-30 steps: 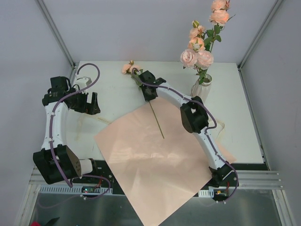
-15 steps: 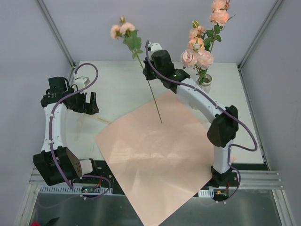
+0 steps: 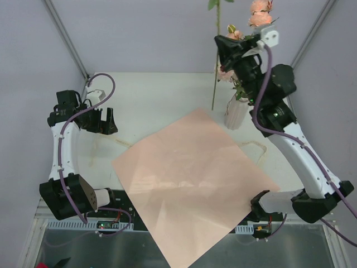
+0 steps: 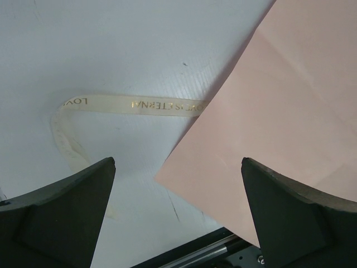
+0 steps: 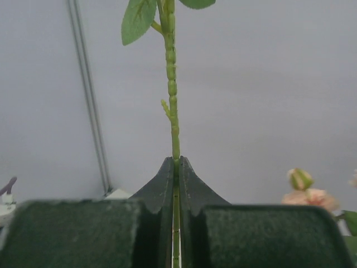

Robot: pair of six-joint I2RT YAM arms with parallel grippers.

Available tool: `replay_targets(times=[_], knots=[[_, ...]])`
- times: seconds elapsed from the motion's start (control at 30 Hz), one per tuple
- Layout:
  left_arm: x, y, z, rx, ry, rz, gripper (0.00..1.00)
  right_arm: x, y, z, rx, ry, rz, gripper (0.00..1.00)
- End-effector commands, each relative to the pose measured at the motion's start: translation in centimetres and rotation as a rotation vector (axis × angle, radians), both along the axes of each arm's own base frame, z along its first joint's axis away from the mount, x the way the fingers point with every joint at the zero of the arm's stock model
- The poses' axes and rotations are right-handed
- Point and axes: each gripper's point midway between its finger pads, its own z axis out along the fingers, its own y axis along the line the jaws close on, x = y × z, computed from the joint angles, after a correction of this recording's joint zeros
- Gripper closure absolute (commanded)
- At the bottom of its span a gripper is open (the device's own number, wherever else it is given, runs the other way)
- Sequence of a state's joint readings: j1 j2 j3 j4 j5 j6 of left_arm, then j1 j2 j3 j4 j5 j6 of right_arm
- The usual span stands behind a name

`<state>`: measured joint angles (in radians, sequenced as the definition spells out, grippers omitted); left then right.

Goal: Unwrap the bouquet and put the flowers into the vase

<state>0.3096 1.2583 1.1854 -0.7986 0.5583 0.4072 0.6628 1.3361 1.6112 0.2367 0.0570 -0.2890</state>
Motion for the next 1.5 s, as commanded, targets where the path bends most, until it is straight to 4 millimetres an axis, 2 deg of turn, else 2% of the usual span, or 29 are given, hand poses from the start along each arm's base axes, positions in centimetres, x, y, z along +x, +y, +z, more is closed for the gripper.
replay_targets(times=[0.0,0.07,0.1,0.13,0.17,0.23,0.27,0.33,0.37,0.47,0.63,0.73,0.93,0.97,1.1,1.3,1.47], knots=[[1.2,-0.2,2.1,-0.033,-0.051,-0.015,0.04,-3.3,-6.2,7.0,0.111,-0.199,-0.117,0.99],[2.1,-0.3,2.5,-0.057,-0.053,-0.02,0.04,-5.0,-8.0,7.7,0.089,-0.23,-0.156,0.99],[2.5,-0.2,2.6,-0.065,-0.051,-0.016,0.05,-4.8,-8.9,6.9,0.062,-0.202,-0.199,0.99],[2.7,-0.3,2.8,-0.073,-0.048,-0.016,0.05,-5.1,-9.7,6.7,0.057,-0.196,-0.224,0.99],[3.2,-0.2,2.7,-0.087,-0.042,-0.014,0.05,-6.3,-11.1,7.1,0.068,-0.21,-0.246,0.99],[3.6,-0.2,2.4,-0.101,-0.028,-0.01,0.06,-6.3,-12.9,6.1,0.065,-0.194,-0.298,0.99],[4.1,-0.3,2.4,-0.114,-0.018,-0.008,0.06,-7.4,-14.0,6.4,0.073,-0.209,-0.313,0.99],[4.4,-0.1,2.6,-0.118,-0.016,0.005,0.07,-7.8,-15.7,5.8,0.07,-0.207,-0.357,0.99],[4.4,-0.1,3.0,-0.116,-0.027,0.006,0.07,-7.8,-15.9,5.6,0.064,-0.209,-0.354,0.99],[3.7,-0.5,3.7,-0.113,-0.057,-0.005,0.06,-7.1,-17.5,5.0,0.048,-0.209,-0.403,0.99],[2.4,-1.3,4.6,-0.121,-0.092,-0.012,0.06,-4.7,-18.5,4.0,0.058,-0.192,-0.42,0.99],[1.7,-1.6,3.8,-0.13,-0.081,-0.017,0.06,-3.3,-19.3,3.8,0.089,-0.185,-0.414,0.99],[1.8,-1.8,4.2,-0.142,-0.094,-0.022,0.06,-0.6,-20.8,3.3,0.112,-0.215,-0.424,1.0],[1.8,-1.9,4.2,-0.146,-0.093,-0.023,0.06,-0.5,-21.2,3.7,0.125,-0.243,-0.432,1.0],[2.1,-1.8,4.1,-0.151,-0.087,-0.021,0.06,1.7,-21.7,2.7,0.142,-0.25,-0.442,1.0],[2.1,-1.4,3.0,-0.129,-0.063,-0.018,0.06,2.9,-21.9,3.6,0.181,-0.302,-0.426,1.0],[2.2,-1.2,2.9,-0.12,-0.063,-0.02,0.05,3.6,-21.5,4.2,0.172,-0.343,-0.409,1.0]])
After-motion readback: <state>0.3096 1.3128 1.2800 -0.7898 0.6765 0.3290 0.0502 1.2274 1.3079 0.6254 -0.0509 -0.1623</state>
